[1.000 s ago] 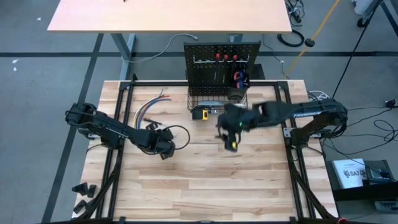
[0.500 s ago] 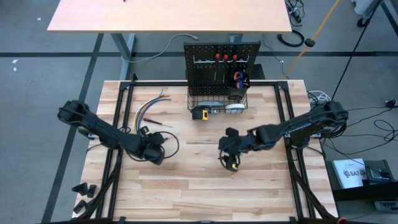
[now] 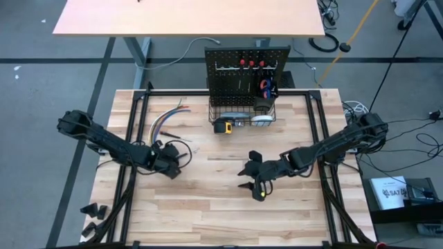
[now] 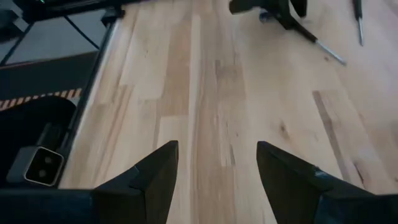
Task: Hang tools onto peg board
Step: Hang the black screwdriver on the pegboard
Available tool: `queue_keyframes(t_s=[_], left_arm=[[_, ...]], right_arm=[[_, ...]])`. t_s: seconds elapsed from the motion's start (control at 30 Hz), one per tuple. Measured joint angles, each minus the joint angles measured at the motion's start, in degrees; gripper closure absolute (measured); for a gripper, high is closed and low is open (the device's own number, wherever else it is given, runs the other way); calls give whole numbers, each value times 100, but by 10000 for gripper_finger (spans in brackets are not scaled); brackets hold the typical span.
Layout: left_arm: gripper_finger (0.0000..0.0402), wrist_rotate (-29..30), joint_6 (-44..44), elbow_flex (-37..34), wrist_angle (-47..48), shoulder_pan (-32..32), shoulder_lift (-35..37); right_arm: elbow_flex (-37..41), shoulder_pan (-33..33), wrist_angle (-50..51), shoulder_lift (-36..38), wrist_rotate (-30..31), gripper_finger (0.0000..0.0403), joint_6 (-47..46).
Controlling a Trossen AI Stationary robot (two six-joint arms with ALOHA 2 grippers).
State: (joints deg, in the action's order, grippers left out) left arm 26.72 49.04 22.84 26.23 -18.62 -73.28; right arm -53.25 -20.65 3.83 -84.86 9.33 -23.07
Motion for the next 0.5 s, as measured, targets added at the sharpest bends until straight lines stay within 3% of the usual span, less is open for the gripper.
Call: queue_keyframes(t_s=[0.27,0.5], left_arm=[[246,-318,-691,-91,-725,73,-11],[356,-459,-1239,-99,-1088,67,-15]], right_arm=[[2,-344,-109,2,685,195,60],[2,-541,-249,0,714,195,-160]])
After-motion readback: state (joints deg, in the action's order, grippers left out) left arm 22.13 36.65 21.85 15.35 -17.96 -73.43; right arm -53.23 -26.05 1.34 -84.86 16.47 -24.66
